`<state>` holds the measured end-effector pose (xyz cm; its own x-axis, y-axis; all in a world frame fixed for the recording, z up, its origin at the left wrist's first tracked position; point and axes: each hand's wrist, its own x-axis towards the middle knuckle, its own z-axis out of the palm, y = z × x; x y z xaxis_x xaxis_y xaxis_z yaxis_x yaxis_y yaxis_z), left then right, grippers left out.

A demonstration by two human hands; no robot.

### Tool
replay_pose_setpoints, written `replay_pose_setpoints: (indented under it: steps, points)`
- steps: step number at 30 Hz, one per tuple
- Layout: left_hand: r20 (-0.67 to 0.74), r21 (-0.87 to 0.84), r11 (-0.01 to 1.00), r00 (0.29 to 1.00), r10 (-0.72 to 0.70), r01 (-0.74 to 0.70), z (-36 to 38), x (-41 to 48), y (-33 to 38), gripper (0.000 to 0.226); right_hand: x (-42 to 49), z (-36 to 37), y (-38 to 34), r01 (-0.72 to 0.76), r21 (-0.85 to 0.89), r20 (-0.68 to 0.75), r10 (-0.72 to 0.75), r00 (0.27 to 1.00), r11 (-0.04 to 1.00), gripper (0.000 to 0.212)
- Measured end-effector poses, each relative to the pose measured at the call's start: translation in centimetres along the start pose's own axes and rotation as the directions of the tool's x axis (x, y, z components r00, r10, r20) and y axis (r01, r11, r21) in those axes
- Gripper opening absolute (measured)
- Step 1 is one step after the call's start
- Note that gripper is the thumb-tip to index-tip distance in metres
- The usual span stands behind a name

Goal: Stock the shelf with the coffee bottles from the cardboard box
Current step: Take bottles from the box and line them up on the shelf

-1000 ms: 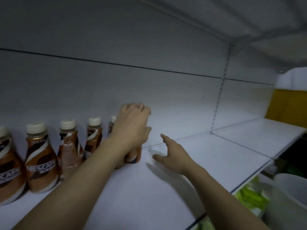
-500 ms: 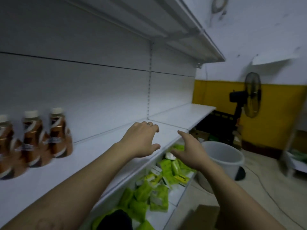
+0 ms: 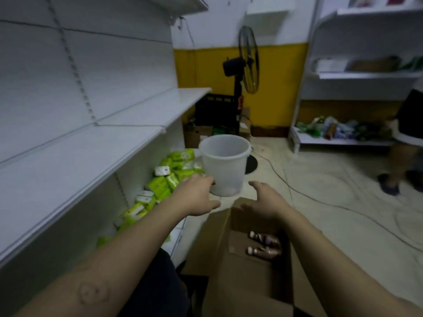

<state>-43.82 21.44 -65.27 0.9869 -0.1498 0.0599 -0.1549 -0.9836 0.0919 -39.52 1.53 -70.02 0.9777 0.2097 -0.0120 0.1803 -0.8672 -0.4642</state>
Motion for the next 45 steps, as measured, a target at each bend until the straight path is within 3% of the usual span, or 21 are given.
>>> replay_pose_setpoints:
  steps: [4, 10, 16, 24, 29, 32, 36, 39, 40, 42, 43, 45]
  points:
    - [0.127, -0.058, 0.998, 0.992, 0.028, -0.021, 5.7, 4.2, 2.5, 0.067, 0.9, 2.6, 6.5, -0.179, 0.0, 0.066, 0.179, 0.982, 0.984, 0.083]
    - [0.358, -0.159, 0.986, 0.934, 0.015, 0.045, 15.5, 8.1, 5.3, 0.068, 2.2, 7.6, 13.6, -0.385, 0.01, 0.279, 0.367, 0.888, 0.923, 0.072]
    - [0.547, -0.173, 0.975, 0.837, -0.025, 0.142, 25.1, 11.8, 5.7, 0.077, 4.1, 13.8, 18.8, -0.513, 0.022, 0.416, 0.458, 0.785, 0.858, 0.056]
    - [0.734, -0.231, 0.931, 0.679, -0.025, 0.284, 35.7, 17.3, 5.1, 0.069, 10.0, 21.7, 24.6, -0.573, -0.135, 0.547, 0.543, 0.637, 0.808, 0.07]
    - [0.779, -0.324, 0.826, 0.625, -0.044, 0.461, 41.6, 19.7, 5.3, 0.061, 13.7, 26.4, 27.2, -0.533, -0.231, 0.491, 0.571, 0.658, 0.814, 0.068]
    - [0.837, -0.38, 0.722, 0.547, 0.002, 0.578, 45.4, 19.8, 5.6, 0.061, 15.4, 28.5, 28.9, -0.453, -0.312, 0.466, 0.55, 0.693, 0.835, 0.073]
    - [0.897, -0.372, 0.488, 0.442, -0.032, 0.79, 48.9, 18.8, 5.6, 0.057, 16.8, 31.1, 30.5, -0.432, -0.334, 0.476, 0.545, 0.69, 0.838, 0.085]
    - [0.928, -0.331, 0.288, 0.366, -0.075, 0.899, 50.2, 17.3, 6.0, 0.056, 16.3, 32.5, 29.7, -0.388, -0.481, 0.393, 0.589, 0.706, 0.786, 0.091]
    - [0.936, -0.322, 0.195, 0.342, -0.08, 0.927, 50.5, 16.8, 6.2, 0.058, 16.1, 32.8, 29.7, -0.413, -0.468, 0.382, 0.601, 0.702, 0.781, 0.084]
    - [0.942, -0.321, 0.032, 0.323, -0.096, 0.946, 50.8, 15.7, 6.3, 0.057, 16.2, 33.0, 29.5, -0.614, -0.205, 0.483, 0.624, 0.614, 0.763, 0.053]
    - [0.933, -0.341, 0.035, 0.343, -0.113, 0.939, 51.2, 15.1, 6.3, 0.051, 16.4, 32.8, 29.7, -0.695, -0.07, 0.532, 0.616, 0.581, 0.716, 0.036]
    - [0.893, -0.396, 0.166, 0.421, -0.162, 0.903, 51.9, 14.3, 6.1, 0.044, 17.0, 31.8, 30.2, -0.687, 0.004, 0.47, 0.606, 0.642, 0.726, 0.012]
